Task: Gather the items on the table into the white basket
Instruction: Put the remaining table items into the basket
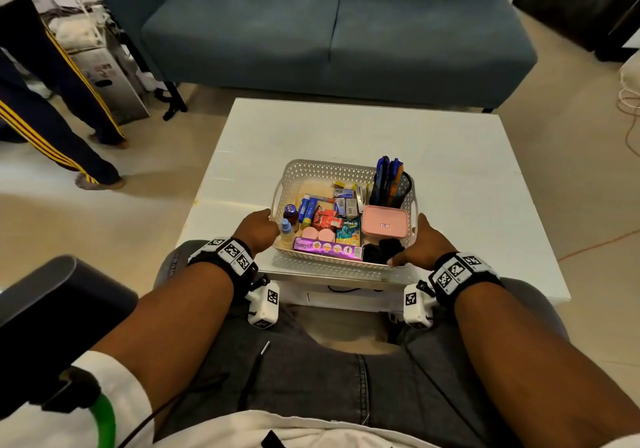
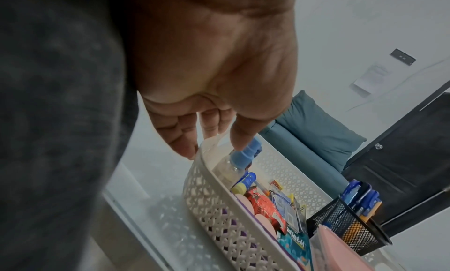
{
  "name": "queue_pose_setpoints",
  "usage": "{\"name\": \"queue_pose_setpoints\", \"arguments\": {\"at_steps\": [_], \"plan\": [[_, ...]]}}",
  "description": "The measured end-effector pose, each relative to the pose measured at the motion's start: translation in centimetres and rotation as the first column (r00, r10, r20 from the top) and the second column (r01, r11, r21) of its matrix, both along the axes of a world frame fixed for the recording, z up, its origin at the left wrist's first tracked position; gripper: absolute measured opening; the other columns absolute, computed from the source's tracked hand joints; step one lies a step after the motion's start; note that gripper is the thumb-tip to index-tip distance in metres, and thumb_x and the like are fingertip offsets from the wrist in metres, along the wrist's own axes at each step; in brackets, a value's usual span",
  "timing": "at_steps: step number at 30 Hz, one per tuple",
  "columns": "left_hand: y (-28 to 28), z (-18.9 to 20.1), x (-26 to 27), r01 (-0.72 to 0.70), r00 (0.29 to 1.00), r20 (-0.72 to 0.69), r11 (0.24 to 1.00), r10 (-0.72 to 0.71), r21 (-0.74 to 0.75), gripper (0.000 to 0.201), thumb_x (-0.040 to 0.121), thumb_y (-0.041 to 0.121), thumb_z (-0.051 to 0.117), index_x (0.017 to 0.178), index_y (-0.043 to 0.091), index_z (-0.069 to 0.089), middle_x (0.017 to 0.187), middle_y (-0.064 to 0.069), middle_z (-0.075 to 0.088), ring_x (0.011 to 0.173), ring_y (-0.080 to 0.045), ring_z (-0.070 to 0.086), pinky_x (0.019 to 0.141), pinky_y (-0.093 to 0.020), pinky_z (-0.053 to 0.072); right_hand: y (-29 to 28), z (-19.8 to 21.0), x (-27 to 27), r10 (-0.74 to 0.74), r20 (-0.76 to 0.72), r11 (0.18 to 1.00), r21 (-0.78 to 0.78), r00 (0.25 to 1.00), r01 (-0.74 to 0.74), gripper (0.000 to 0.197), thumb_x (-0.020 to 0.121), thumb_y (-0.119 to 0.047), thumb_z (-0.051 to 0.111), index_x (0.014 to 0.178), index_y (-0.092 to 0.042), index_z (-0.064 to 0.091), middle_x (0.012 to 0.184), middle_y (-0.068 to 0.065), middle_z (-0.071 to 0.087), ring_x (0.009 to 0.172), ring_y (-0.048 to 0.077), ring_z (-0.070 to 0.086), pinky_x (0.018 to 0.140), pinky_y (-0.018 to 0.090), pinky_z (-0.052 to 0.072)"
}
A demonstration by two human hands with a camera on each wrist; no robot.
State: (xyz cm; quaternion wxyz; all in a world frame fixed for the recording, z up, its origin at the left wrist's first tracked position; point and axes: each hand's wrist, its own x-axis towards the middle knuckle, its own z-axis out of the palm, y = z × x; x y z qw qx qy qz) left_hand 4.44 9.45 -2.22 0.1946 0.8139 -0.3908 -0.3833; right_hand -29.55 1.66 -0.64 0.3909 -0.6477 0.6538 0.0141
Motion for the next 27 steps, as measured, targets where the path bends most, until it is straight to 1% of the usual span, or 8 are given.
{"name": "queue_pose_setpoints", "arguments": {"at_steps": [2,3,6,10,13,18,23,27], "plan": [[0.2,0.2,-0.3,0.014,1.0,0.017,1.0,-0.014,-0.018,0.034,0.082,0.005,0.066,0.115,0.007,0.068,0.11,-0.017,0.069,0.101,-0.038,0.064,0.078,-0.037,0.05,0.2,0.0,0.1,0.023,-0.008,0.999,0.024,1.0,-0.023,0.142,0.063,-0.025,0.094,0.157,-0.011,-0.012,0.152,0.016,0.042,0.134,0.034,0.048,0.102,0.038,0.043],[0.2,0.1,-0.3,0.014,1.0,0.02,1.0,-0.014,-0.02,0.035,0.079,0.005,0.069,0.114,0.009,0.068,0.107,-0.015,0.07,0.098,-0.037,0.064,0.079,-0.038,0.052,0.3,0.0,0.1,0.034,-0.021,0.999,0.032,0.999,-0.034,0.145,0.064,-0.025,0.094,0.156,-0.011,-0.017,0.152,0.017,0.043,0.133,0.034,0.048,0.102,0.037,0.043],[0.3,-0.1,-0.3,0.026,0.999,0.041,1.0,-0.025,-0.014,0.044,0.072,0.01,0.077,0.114,0.013,0.068,0.105,-0.014,0.07,0.096,-0.036,0.065,0.085,-0.045,0.057,0.4,0.0,0.3,0.071,-0.058,0.997,0.031,0.996,-0.069,0.15,0.063,-0.026,0.094,0.153,-0.012,-0.025,0.143,0.019,0.052,0.125,0.034,0.055,0.099,0.037,0.046],[0.3,-0.5,0.0,0.05,0.996,0.068,0.999,-0.049,-0.006,0.06,0.053,0.025,0.08,0.11,0.016,0.067,0.101,-0.011,0.072,0.092,-0.035,0.068,0.083,-0.048,0.059,0.3,-0.3,0.6,0.067,-0.065,0.998,0.027,0.996,-0.065,0.153,0.061,-0.026,0.095,0.152,-0.012,-0.028,0.139,0.018,0.057,0.122,0.033,0.058,0.1,0.039,0.048],[0.2,-1.1,0.3,0.05,0.997,0.065,0.999,-0.05,0.003,0.07,0.044,0.026,0.083,0.112,0.019,0.069,0.101,-0.009,0.074,0.092,-0.033,0.07,0.083,-0.048,0.06,0.2,-0.8,0.5,0.059,-0.072,0.998,0.005,0.996,-0.058,0.155,0.06,-0.026,0.096,0.152,-0.013,-0.028,0.137,0.017,0.059,0.121,0.033,0.059,0.099,0.04,0.049],[0.1,-1.7,0.1,0.035,0.996,0.08,0.999,-0.033,-0.022,0.072,0.05,0.02,0.092,0.117,0.022,0.067,0.104,-0.004,0.074,0.094,-0.029,0.069,0.088,-0.045,0.058,-0.1,-1.1,0.2,0.059,-0.084,0.997,-0.036,0.995,-0.062,0.153,0.059,-0.028,0.096,0.154,-0.011,-0.022,0.139,0.018,0.056,0.124,0.034,0.057,0.1,0.039,0.049],[0.0,-2.2,-0.1,0.057,0.992,0.115,0.997,-0.05,-0.056,0.068,0.06,0.018,0.093,0.121,0.019,0.062,0.109,-0.005,0.072,0.098,-0.03,0.067,0.091,-0.044,0.055,-0.4,-1.2,0.1,0.063,-0.107,0.994,-0.085,0.992,-0.072,0.149,0.058,-0.033,0.097,0.157,-0.01,-0.011,0.143,0.017,0.053,0.128,0.034,0.053,0.102,0.04,0.047],[-0.2,-2.8,0.0,0.053,0.995,0.089,0.995,-0.046,-0.081,0.065,0.064,0.022,0.09,0.121,0.022,0.059,0.103,-0.005,0.072,0.09,-0.03,0.07,0.085,-0.045,0.059,-0.7,-1.2,0.0,0.055,-0.117,0.988,-0.137,0.992,-0.071,0.141,0.058,-0.042,0.095,0.158,-0.007,0.002,0.147,0.016,0.049,0.134,0.034,0.047,0.106,0.041,0.044]]}}
